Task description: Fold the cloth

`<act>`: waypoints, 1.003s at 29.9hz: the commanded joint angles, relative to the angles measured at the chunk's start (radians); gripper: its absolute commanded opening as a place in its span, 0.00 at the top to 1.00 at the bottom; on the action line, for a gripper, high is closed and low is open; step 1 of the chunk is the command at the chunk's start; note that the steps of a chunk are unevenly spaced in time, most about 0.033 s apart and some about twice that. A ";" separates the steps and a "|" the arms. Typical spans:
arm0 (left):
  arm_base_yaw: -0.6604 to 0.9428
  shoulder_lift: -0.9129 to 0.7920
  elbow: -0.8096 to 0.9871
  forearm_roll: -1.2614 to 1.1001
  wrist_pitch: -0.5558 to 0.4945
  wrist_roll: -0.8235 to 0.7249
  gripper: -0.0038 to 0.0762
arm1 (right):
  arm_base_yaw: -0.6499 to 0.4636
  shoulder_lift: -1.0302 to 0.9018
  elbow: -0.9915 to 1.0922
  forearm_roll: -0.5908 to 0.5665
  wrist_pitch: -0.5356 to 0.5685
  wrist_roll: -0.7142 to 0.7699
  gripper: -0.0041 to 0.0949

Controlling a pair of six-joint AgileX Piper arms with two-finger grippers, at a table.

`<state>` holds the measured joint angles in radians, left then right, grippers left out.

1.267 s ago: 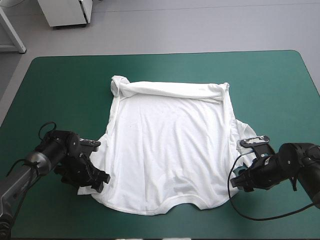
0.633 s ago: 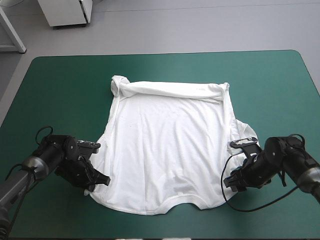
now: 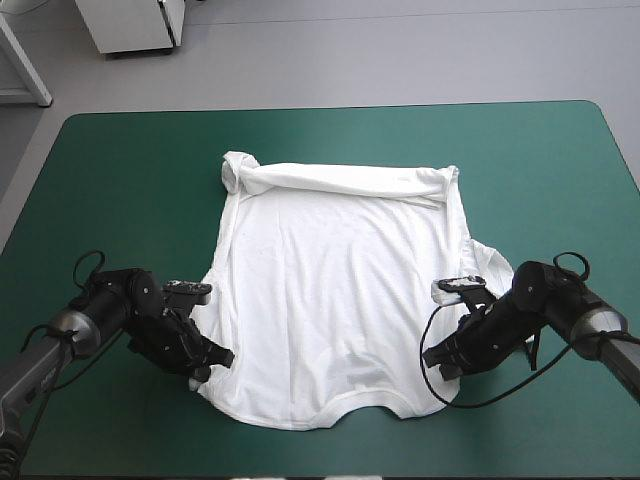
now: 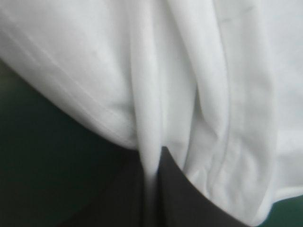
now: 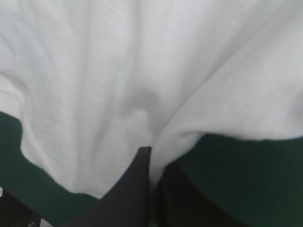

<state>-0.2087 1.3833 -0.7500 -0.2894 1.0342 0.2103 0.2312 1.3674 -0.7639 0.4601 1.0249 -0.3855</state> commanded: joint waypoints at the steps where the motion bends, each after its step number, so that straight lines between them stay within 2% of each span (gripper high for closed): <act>1: -0.009 -0.054 -0.060 -0.103 0.028 0.020 0.96 | 0.002 -0.054 -0.061 0.047 0.063 -0.019 0.97; 5: -0.009 -0.163 -0.173 -0.103 0.050 0.006 0.96 | 0.002 -0.130 -0.195 -0.003 0.095 0.042 0.96; 10: -0.009 -0.270 -0.386 -0.014 0.161 -0.048 0.96 | 0.002 -0.217 -0.427 -0.077 0.152 0.126 0.97; 16: -0.009 -0.333 -0.724 0.005 0.251 -0.063 0.96 | 0.002 -0.276 -0.770 -0.140 0.186 0.190 0.97; 21: -0.009 -0.328 -1.077 0.024 0.246 -0.070 0.96 | 0.002 -0.293 -1.043 -0.209 0.191 0.210 0.97; 30: -0.009 -0.226 -1.647 0.074 0.230 -0.052 0.96 | 0.002 -0.290 -1.374 -0.238 0.047 0.203 0.97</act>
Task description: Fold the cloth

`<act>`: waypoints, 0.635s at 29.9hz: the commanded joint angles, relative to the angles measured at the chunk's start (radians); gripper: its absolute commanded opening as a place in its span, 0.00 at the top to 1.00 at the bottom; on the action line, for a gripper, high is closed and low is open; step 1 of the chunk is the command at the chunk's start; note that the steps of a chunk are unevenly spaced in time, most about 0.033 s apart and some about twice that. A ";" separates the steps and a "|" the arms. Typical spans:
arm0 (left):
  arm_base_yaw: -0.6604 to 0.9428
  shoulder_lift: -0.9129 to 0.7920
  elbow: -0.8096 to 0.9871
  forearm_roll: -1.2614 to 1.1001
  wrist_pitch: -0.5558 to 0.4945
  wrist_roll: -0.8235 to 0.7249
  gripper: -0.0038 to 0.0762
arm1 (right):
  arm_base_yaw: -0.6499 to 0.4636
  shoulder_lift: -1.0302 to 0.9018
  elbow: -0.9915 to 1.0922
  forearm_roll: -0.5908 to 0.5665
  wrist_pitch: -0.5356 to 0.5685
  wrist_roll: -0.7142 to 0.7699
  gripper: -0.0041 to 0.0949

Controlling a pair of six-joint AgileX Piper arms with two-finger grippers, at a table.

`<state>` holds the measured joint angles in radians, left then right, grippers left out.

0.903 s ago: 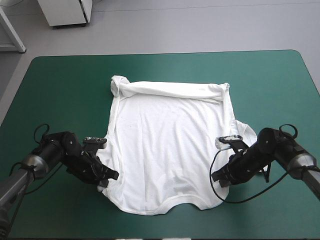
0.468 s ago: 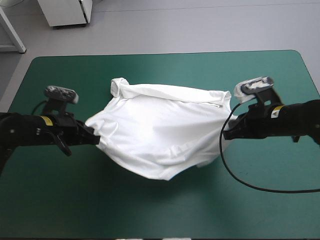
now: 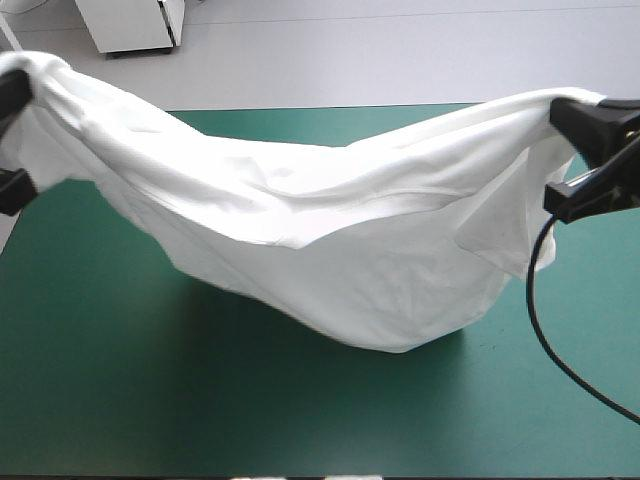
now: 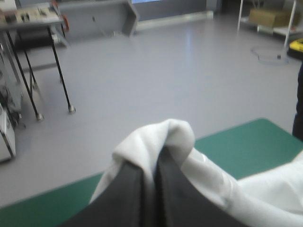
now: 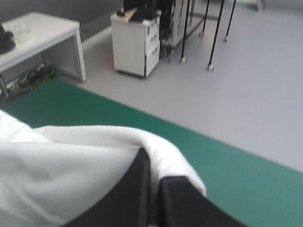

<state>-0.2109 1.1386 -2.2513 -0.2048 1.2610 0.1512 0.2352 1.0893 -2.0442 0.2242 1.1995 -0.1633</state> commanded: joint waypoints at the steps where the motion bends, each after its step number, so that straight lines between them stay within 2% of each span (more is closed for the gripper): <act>1: -0.007 0.023 -0.191 -0.022 -0.009 0.011 0.96 | -0.002 -0.012 -0.137 -0.002 -0.147 -0.019 0.97; 6: -0.007 0.027 -0.295 -0.052 -0.058 0.016 0.96 | -0.002 -0.012 -0.287 -0.012 -0.229 -0.034 0.97; 10: -0.007 0.027 -0.295 -0.068 -0.005 0.016 0.96 | -0.002 -0.012 -0.365 -0.003 -0.236 -0.034 0.97; 12: -0.007 0.027 -0.286 -0.068 0.027 0.014 0.96 | -0.002 -0.012 -0.367 0.011 -0.232 -0.032 0.97; 19: -0.007 0.063 -0.234 0.000 0.026 -0.002 0.96 | -0.002 -0.001 -0.313 -0.003 -0.234 -0.030 0.97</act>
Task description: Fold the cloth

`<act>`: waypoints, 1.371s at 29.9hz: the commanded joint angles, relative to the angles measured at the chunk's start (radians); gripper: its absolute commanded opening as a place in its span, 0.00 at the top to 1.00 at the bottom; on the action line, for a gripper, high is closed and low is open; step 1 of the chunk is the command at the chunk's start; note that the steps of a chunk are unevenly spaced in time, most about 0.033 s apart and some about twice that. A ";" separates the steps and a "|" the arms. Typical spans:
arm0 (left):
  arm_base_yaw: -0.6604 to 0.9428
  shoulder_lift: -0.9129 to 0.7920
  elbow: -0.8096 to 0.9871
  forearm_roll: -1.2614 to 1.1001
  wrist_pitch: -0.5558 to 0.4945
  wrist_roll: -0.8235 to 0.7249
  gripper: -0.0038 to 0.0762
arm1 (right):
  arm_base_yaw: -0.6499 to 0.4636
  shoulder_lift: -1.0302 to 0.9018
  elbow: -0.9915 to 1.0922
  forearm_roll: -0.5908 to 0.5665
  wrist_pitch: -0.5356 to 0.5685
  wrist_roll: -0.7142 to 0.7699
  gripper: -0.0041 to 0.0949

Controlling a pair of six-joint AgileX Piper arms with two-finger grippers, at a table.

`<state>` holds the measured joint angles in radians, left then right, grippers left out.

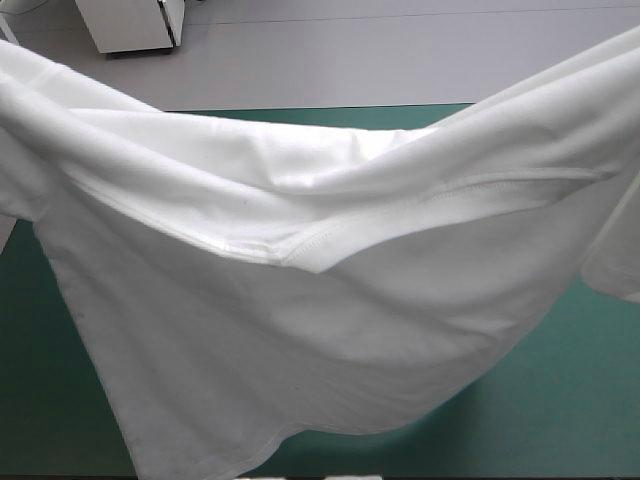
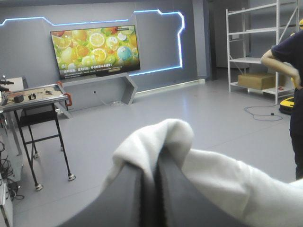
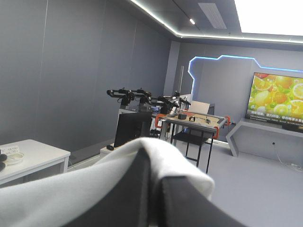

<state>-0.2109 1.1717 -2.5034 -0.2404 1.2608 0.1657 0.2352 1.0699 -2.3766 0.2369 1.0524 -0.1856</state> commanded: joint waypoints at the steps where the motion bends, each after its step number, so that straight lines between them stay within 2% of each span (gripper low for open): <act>1: -0.007 0.043 0.030 0.048 0.026 -0.019 0.96 | -0.002 0.031 0.030 -0.032 -0.087 -0.008 0.97; 10: -0.007 0.230 0.128 0.057 0.024 -0.019 0.96 | -0.002 0.209 0.100 -0.208 -0.053 0.034 0.98; 14: -0.007 0.331 0.137 0.097 0.022 -0.017 0.96 | -0.002 0.326 0.135 -0.243 -0.059 0.034 0.98; 20: -0.007 0.483 0.137 0.156 -0.065 0.001 0.96 | -0.006 0.509 0.140 -0.327 -0.104 0.034 0.98; 24: -0.007 0.577 0.137 0.158 -0.239 0.001 0.96 | -0.069 0.621 0.138 -0.259 -0.153 0.034 0.98; 27: -0.007 0.652 0.137 0.158 -0.317 0.001 0.96 | -0.128 0.702 0.138 -0.172 -0.197 0.022 0.98; 32: -0.007 0.791 0.137 0.158 -0.388 0.025 0.96 | -0.210 0.821 0.138 -0.037 -0.240 -0.047 0.98; 35: -0.007 0.864 0.137 0.158 -0.396 0.025 0.96 | -0.240 0.891 0.138 0.045 -0.238 -0.100 0.98; 41: -0.007 0.984 0.137 0.165 -0.406 0.025 0.96 | -0.255 1.015 0.138 0.096 -0.206 -0.127 0.98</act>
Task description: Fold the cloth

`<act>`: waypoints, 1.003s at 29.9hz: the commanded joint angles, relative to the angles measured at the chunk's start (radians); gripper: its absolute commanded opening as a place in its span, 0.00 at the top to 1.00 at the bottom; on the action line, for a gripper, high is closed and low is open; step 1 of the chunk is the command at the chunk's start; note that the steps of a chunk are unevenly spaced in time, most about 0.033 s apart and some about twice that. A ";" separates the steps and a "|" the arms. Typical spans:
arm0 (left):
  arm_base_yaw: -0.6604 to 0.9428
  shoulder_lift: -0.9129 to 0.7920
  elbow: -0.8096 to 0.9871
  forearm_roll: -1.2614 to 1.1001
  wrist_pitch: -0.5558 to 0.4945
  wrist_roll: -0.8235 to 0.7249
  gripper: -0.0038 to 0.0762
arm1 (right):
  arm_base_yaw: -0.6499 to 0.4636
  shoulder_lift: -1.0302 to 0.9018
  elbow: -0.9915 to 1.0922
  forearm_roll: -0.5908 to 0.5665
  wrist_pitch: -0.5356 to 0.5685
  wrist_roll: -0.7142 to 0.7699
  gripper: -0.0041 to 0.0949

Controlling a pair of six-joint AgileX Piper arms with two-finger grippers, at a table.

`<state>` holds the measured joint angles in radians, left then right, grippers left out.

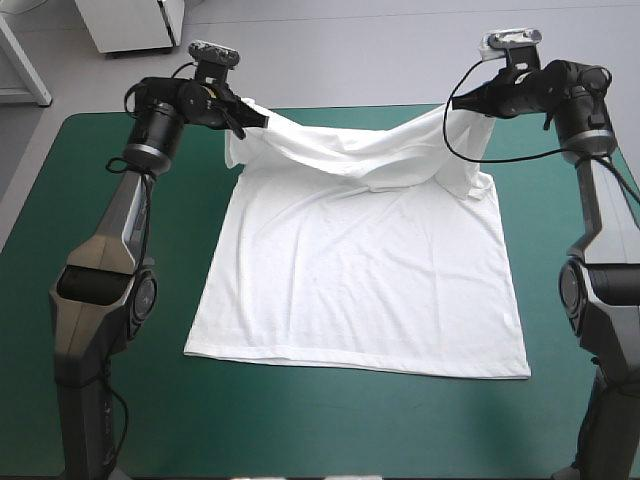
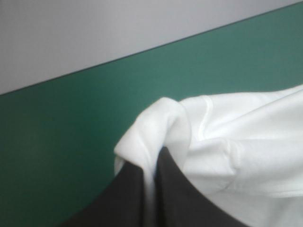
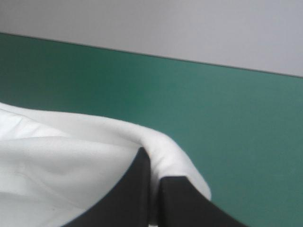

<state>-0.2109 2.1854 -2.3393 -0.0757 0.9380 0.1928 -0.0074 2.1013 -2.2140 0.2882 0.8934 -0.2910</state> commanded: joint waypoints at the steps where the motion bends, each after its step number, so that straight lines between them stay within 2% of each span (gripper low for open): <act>1: -0.007 -0.015 -0.027 0.010 -0.091 -0.002 0.96 | -0.012 0.003 -0.025 0.056 -0.043 -0.028 0.98; 4: -0.007 0.014 -0.027 0.022 -0.128 -0.007 0.96 | -0.012 0.051 -0.023 0.095 -0.039 -0.047 0.98; 8: -0.007 0.034 -0.027 0.020 -0.155 -0.007 0.96 | -0.012 0.092 -0.023 0.145 0.022 -0.046 0.97; 11: -0.007 0.041 -0.027 0.020 -0.118 0.008 0.94 | -0.018 0.101 -0.023 0.197 0.050 -0.064 0.90; 14: -0.005 0.041 -0.027 0.006 -0.096 0.009 0.77 | -0.041 0.101 -0.025 0.227 0.080 -0.071 0.75; 15: -0.005 0.041 -0.027 0.006 -0.096 0.010 0.70 | -0.046 0.101 -0.025 0.237 0.093 -0.067 0.71; 16: -0.005 0.041 -0.027 0.006 -0.098 0.010 0.58 | -0.062 0.101 -0.025 0.255 0.117 -0.060 0.61; 19: -0.005 0.041 -0.027 0.006 -0.072 -0.001 0.35 | -0.099 0.101 -0.025 0.266 0.160 -0.042 0.44; 20: -0.005 0.041 -0.027 0.010 -0.061 -0.011 0.32 | -0.113 0.101 -0.025 0.280 0.169 -0.042 0.42; 26: 0.031 -0.023 -0.027 -0.001 0.057 -0.025 0.30 | -0.244 0.051 -0.022 0.398 0.211 -0.064 0.40; 30: 0.055 -0.101 -0.027 -0.070 0.226 -0.027 0.31 | -0.298 -0.031 -0.022 0.457 0.250 -0.089 0.42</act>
<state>-0.1681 2.2216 -2.3346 -0.0910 1.0923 0.1804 -0.2780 2.2050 -2.2111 0.6501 1.1344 -0.3504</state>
